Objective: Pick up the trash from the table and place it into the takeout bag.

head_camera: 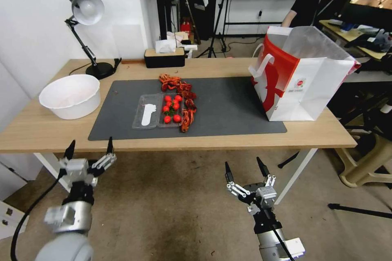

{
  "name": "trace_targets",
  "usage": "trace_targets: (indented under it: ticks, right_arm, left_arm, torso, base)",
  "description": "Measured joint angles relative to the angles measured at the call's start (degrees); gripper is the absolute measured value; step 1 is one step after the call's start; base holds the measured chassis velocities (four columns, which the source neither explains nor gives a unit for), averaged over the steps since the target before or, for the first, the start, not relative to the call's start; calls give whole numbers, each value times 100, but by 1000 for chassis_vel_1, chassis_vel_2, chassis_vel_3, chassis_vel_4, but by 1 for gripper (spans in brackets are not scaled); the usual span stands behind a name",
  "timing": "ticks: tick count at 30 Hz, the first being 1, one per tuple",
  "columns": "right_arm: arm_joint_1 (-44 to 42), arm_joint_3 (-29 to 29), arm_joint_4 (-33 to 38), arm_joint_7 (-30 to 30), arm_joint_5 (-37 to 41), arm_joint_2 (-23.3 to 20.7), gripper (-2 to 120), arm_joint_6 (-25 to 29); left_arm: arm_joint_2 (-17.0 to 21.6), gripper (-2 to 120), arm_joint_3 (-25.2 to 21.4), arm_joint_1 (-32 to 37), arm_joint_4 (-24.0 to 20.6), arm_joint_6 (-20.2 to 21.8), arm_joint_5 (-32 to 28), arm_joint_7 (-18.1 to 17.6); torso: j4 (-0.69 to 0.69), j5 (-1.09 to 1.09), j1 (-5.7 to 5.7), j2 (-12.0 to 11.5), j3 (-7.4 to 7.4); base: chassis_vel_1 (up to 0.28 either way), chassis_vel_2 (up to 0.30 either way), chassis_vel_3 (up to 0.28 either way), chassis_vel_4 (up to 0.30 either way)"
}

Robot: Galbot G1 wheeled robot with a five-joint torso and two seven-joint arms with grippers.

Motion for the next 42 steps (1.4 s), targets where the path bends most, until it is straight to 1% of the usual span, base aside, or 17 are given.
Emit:
trace_targets:
  ticks: [3,4,5,7,8,9,13,17,22,42]
  right_arm:
    - [-3,0,6,0,0,0,100,-1]
    - [-32,4,68,-8,10,-4,100,-22]
    - [-32,4,68,-8,10,-4,100,-22]
    - [-44,27,185,-38,85,-51,100,-100]
    - [-37,39,224,-49,135,-72,100,-148]
    - [-37,39,224,-49,135,-72,100,-148]
    - [72,189,314,-235,608,-243,100,-538]
    - [128,303,361,-372,895,-338,100,-712]
    - [198,327,366,-438,1003,-387,100,-721]
    - [200,327,355,-423,988,-386,100,-713]
  left_arm:
    - [-20,100,-8,19,4,-19,15,-7]
    - [-170,100,-42,181,56,-198,129,-27]
    - [-170,100,-42,181,56,-198,129,-27]
    - [-274,100,24,440,198,-463,245,-5]
    - [-279,100,61,511,224,-488,243,14]
    - [-279,100,61,511,224,-488,243,14]
    - [-277,100,185,656,279,-353,188,162]
    - [-300,100,219,655,335,-346,233,206]
    - [-374,100,223,652,336,-345,380,195]
    - [-372,100,235,641,329,-327,379,183]
  torso:
    - [0,0,0,0,0]
    - [0,2,0,0,0]
    - [0,2,0,0,0]
    - [0,1,1,0,0]
    - [0,0,1,-1,0]
    - [0,0,1,-1,0]
    - [-1,2,1,-1,1]
    - [0,1,1,-1,0]
    - [0,1,1,-1,1]
    - [0,1,1,-1,0]
  base:
    - [0,0,0,0]
    - [0,0,0,0]
    - [0,0,0,0]
    - [0,0,0,0]
    - [0,0,0,0]
    - [0,0,0,0]
    - [0,0,0,0]
    - [0,0,0,0]
    - [0,0,0,0]
    - [0,0,0,0]
